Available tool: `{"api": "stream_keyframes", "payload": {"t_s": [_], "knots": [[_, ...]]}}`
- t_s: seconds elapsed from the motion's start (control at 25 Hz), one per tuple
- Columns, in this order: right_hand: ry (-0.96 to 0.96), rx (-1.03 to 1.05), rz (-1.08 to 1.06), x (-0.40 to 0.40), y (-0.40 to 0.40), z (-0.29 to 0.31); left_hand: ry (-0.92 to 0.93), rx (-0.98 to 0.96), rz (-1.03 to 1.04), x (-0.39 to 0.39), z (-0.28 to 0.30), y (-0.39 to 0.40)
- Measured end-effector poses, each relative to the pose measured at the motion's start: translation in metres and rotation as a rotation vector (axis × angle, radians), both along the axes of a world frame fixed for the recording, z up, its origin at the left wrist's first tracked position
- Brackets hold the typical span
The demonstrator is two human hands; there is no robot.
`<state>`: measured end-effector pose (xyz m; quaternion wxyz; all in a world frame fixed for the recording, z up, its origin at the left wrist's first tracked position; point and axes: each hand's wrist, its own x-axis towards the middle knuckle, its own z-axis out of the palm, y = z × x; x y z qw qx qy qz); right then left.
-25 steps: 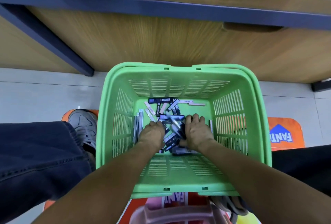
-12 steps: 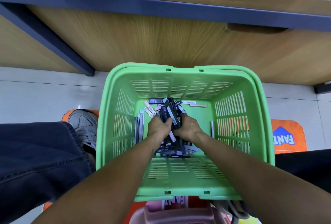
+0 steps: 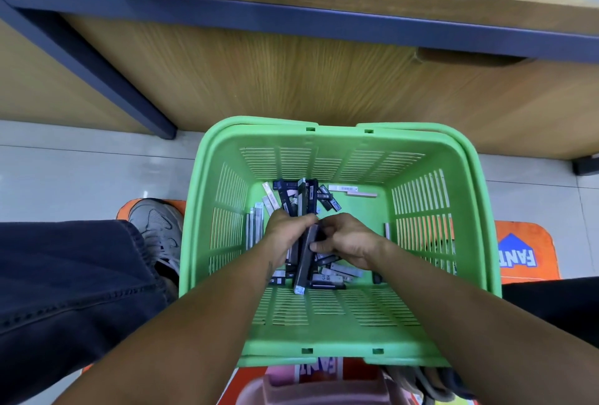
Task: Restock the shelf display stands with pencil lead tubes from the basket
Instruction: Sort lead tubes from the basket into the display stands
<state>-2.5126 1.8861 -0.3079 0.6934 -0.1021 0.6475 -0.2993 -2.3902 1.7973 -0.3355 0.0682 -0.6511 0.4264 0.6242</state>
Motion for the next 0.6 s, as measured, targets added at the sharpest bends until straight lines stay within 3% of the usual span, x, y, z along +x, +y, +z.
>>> {"api": "stream_keyframes", "payload": {"t_s": [0.16, 0.28, 0.48, 0.6], "knots": [[0.004, 0.045, -0.01, -0.002, 0.0, -0.003, 0.06, 0.044, 0.104, 0.004, 0.008, -0.001], [-0.002, 0.069, 0.014, -0.008, 0.001, -0.002, 0.058, 0.048, 0.061, 0.001, 0.007, -0.004], [0.181, 0.107, 0.1, -0.02, -0.001, 0.001, 0.062, -0.071, -0.091, -0.002, 0.011, -0.004], [0.419, 0.097, 0.221, -0.027, -0.008, 0.004, 0.08, -0.138, -0.182, 0.002, 0.013, -0.011]]}}
